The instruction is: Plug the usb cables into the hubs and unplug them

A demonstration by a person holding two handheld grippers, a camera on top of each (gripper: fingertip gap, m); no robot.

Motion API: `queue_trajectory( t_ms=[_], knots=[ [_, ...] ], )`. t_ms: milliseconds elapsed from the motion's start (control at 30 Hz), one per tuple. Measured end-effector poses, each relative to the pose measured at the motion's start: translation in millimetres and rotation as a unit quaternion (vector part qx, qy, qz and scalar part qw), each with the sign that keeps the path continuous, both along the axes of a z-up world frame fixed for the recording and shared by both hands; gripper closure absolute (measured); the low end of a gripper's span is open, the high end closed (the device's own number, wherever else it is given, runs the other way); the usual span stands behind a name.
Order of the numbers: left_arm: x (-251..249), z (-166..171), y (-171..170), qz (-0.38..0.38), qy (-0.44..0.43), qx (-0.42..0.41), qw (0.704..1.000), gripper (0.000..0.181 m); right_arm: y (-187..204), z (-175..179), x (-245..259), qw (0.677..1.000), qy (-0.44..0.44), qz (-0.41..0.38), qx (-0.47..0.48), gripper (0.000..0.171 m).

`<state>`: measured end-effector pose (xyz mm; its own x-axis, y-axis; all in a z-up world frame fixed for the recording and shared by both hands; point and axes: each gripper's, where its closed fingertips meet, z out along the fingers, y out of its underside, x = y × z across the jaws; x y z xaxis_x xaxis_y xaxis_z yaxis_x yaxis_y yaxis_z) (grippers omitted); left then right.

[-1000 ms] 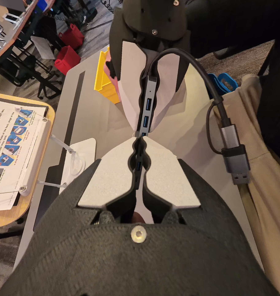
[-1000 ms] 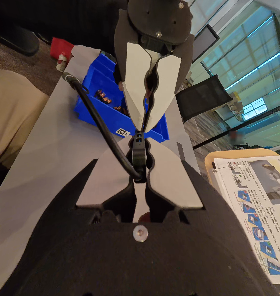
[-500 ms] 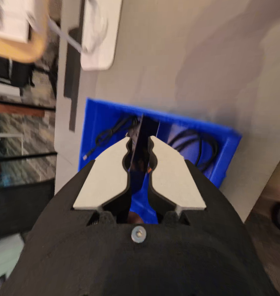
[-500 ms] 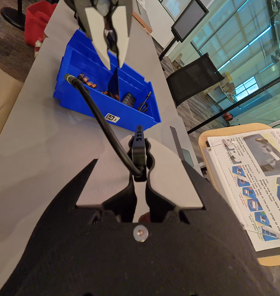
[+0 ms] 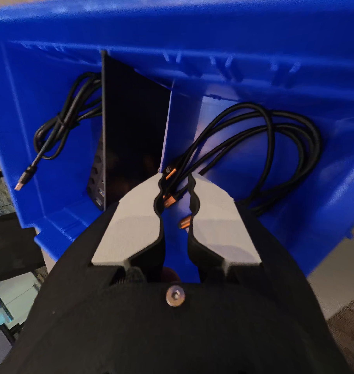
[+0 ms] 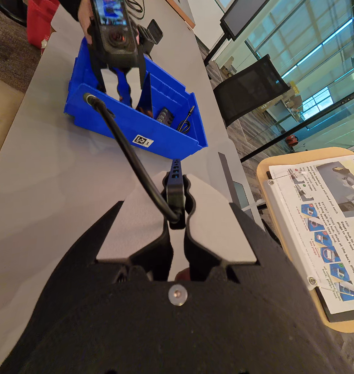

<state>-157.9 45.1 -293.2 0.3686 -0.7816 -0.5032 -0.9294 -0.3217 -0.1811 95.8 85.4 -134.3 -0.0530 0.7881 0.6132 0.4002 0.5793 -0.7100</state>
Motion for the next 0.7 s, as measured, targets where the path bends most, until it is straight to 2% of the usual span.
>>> queue_trajectory(
  t_ms=[100,333,533,700],
  knots=[
    [-9,-17,6,0.005,0.020,-0.013,1.000,0.161,3,0,1,1.000,0.002,-0.002,-0.004,0.161],
    [-6,-23,12,0.006,-0.001,-0.012,1.000,0.172,6,-6,1,1.000,0.001,-0.005,-0.008,0.161],
    [-7,-17,14,0.010,-0.012,0.006,1.000,0.176,7,-8,1,1.000,-0.004,-0.007,-0.003,0.161],
    [-2,3,9,0.029,-0.081,0.023,0.996,0.177,7,-8,1,1.000,-0.005,-0.007,-0.001,0.161]
  ],
)
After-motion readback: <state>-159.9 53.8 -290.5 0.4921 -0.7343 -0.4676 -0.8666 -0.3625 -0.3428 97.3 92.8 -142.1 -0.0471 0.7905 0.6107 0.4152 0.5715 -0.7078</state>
